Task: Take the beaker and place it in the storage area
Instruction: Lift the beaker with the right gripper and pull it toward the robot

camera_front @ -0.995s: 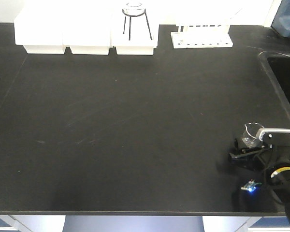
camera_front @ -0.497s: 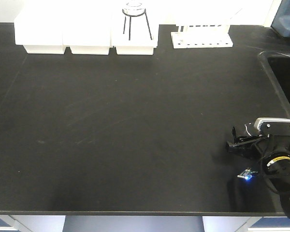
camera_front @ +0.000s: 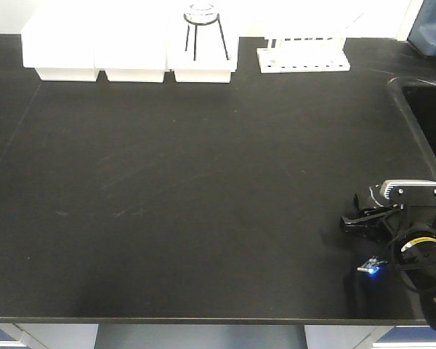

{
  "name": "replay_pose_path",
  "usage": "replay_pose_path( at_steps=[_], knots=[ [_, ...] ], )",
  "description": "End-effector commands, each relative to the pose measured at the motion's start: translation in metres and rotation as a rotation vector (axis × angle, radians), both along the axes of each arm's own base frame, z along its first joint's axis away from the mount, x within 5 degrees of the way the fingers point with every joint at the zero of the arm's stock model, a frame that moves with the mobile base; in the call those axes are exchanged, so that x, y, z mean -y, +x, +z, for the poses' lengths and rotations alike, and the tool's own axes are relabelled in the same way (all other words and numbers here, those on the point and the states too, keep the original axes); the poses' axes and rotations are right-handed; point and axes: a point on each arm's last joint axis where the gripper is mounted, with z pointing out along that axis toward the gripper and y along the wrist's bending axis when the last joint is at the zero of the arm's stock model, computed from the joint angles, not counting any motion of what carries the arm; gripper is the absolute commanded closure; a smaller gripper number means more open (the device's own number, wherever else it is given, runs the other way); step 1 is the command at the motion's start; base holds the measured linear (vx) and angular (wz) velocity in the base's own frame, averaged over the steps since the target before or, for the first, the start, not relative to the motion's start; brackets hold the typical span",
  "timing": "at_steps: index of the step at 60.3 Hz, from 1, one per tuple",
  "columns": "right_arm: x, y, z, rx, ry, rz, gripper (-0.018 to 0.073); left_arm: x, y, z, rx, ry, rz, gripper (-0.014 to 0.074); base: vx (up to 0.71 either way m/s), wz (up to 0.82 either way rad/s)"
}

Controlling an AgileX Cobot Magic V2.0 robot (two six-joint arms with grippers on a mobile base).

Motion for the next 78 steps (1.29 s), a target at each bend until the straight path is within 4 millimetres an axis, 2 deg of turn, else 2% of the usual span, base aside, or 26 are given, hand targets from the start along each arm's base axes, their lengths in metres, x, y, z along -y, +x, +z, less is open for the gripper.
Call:
replay_pose_path(
  at_steps=[1,4,14,25,60,70,78],
  knots=[
    [0.0,0.009,0.024,0.232,-0.013,0.0,0.0509,0.002,0.0,0.001,0.079,-0.01,-0.019,0.0605,0.0,0.0],
    [0.0,0.009,0.024,0.232,-0.013,0.0,0.0575,0.002,0.0,0.001,0.079,-0.01,-0.019,0.0605,0.0,0.0],
    [0.0,0.008,0.024,0.231,-0.012,0.002,0.0568,0.002,0.0,0.001,0.079,-0.01,-0.019,0.0605,0.0,0.0],
    [0.0,0.008,0.036,0.271,-0.003,0.002,0.0564,0.002,0.0,0.001,0.079,-0.01,-0.019,0.0605,0.0,0.0],
    [-0.002,-0.008,0.1,0.213,0.028,0.041,0.0563,0.002,0.0,0.001,0.079,-0.01,-0.019,0.0605,0.0,0.0],
    [-0.006,-0.009,0.126,0.143,0.018,0.083,0.0563,0.002,0.0,0.001,0.079,-0.01,-0.019,0.0605,0.0,0.0],
    [-0.007,-0.017,0.146,0.131,0.031,0.103,0.0563,0.002,0.0,0.001,0.079,-0.01,-0.019,0.0605,0.0,0.0]
  ],
)
